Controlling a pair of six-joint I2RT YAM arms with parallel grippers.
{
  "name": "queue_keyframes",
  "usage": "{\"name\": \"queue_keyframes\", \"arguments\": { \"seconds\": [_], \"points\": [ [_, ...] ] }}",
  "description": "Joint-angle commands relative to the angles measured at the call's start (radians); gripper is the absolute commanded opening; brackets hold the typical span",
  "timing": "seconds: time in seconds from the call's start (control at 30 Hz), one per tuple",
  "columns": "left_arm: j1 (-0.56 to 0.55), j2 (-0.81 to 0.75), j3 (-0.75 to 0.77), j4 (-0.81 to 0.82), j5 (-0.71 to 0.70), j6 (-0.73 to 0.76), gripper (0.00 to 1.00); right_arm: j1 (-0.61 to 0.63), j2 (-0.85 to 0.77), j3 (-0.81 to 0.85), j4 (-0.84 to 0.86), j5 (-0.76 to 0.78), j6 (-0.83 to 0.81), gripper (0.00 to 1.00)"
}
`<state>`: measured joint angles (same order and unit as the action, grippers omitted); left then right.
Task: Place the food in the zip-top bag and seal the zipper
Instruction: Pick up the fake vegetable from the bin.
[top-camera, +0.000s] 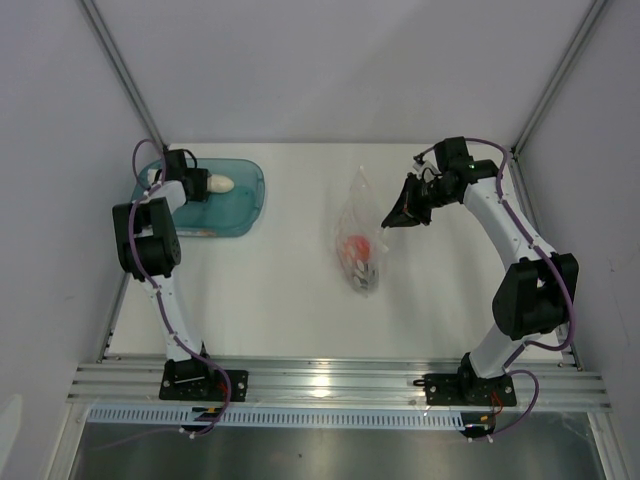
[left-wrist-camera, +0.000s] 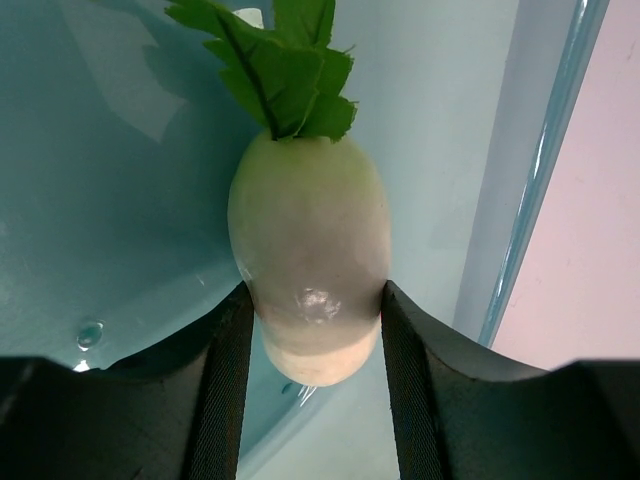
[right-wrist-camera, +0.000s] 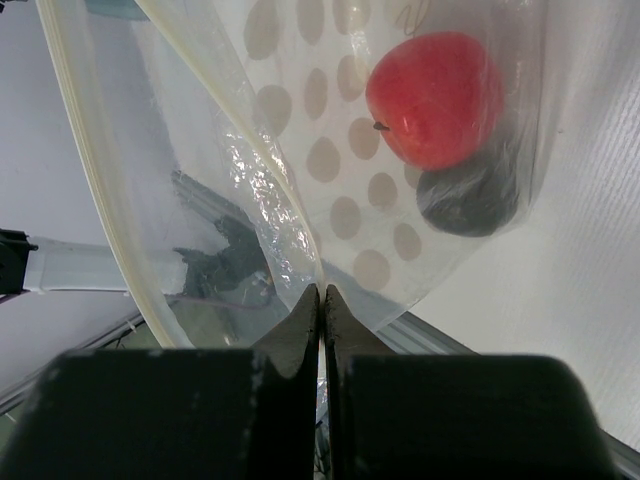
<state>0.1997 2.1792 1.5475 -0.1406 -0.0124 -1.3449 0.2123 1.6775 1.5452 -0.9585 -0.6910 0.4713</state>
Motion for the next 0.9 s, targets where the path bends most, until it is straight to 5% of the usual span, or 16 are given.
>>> {"name": "queue_keyframes", "arguments": {
  "seconds": [0.0,0.1,0.87],
  "points": [
    [0.009,0.002,0.034,-0.013,0.005,0.046,0.17,0.004,-0.001,0.036,0.023,0.007,0.016,0.0],
    [0.009,-0.012,0.028,-0.017,0.005,0.062,0.01,0.007,-0.005,0.032,0.03,0.005,0.018,0.0],
    [-0.051,-0.337,-0.127,-0.047,0.159,0.239,0.01,-0.008,-0.099,0.003,0.095,-0.028,0.004,0.0]
  ]
}}
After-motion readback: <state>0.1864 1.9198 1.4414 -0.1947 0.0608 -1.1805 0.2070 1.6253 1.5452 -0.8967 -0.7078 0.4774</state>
